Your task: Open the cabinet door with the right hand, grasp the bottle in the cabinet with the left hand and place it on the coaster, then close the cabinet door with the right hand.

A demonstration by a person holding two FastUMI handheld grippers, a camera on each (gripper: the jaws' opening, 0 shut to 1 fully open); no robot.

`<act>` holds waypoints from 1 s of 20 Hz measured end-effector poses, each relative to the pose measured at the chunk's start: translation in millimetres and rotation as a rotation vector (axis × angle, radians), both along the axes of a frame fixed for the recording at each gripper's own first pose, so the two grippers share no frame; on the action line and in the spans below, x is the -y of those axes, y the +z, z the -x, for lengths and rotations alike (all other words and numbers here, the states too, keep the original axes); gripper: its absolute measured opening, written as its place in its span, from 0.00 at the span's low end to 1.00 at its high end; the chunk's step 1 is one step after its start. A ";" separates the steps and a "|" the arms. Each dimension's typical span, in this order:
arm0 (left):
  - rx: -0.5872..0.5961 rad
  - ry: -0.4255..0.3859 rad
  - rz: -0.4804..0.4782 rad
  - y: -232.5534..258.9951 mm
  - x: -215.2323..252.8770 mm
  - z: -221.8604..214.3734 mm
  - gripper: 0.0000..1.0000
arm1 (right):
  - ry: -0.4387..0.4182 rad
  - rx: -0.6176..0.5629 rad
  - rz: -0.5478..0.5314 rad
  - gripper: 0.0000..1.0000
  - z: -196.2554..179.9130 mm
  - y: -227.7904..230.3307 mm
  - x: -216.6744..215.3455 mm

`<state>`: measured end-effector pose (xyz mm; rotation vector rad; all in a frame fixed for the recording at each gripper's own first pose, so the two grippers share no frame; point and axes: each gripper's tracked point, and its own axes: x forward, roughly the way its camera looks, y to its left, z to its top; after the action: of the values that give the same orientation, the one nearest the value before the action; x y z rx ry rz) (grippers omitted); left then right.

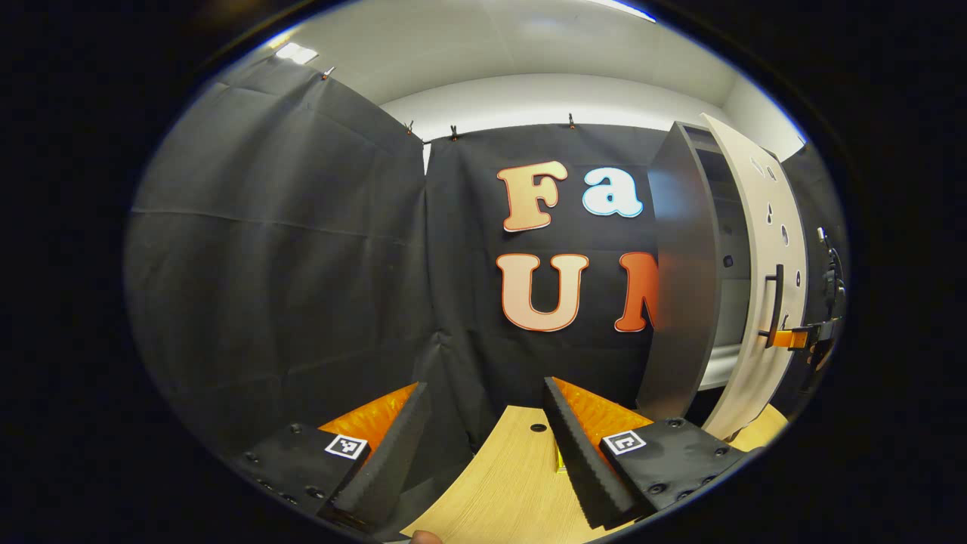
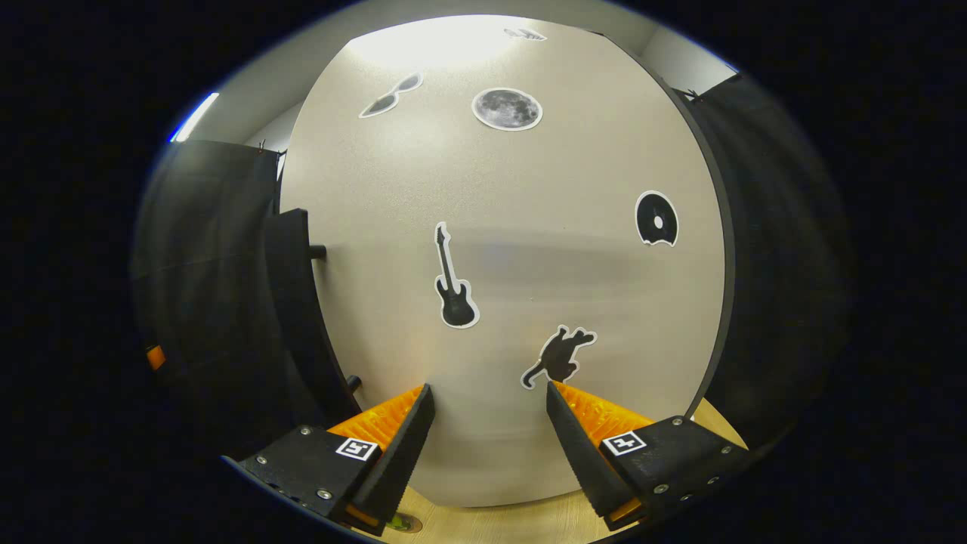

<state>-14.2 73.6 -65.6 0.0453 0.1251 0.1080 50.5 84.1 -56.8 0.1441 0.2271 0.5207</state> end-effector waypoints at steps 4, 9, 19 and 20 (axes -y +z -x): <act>-0.001 -0.004 -0.017 2.7 0.3 -0.1 0.98 | -0.015 0.001 0.009 0.93 -0.6 1.4 1.5; -0.014 -0.022 -0.019 1.3 4.4 -6.7 0.98 | -0.055 0.023 0.065 0.93 -1.8 -0.3 3.7; -0.003 -0.107 -0.017 16.0 28.1 -33.2 0.97 | -0.055 0.047 0.066 0.93 15.4 39.3 22.8; 0.001 -0.114 -0.015 18.6 29.7 -35.6 0.97 | -0.059 0.059 0.070 0.93 20.3 48.5 31.1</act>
<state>21.4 44.0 -47.0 0.0672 0.1199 -0.0050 30.2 53.0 -8.3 0.0669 0.1826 0.4575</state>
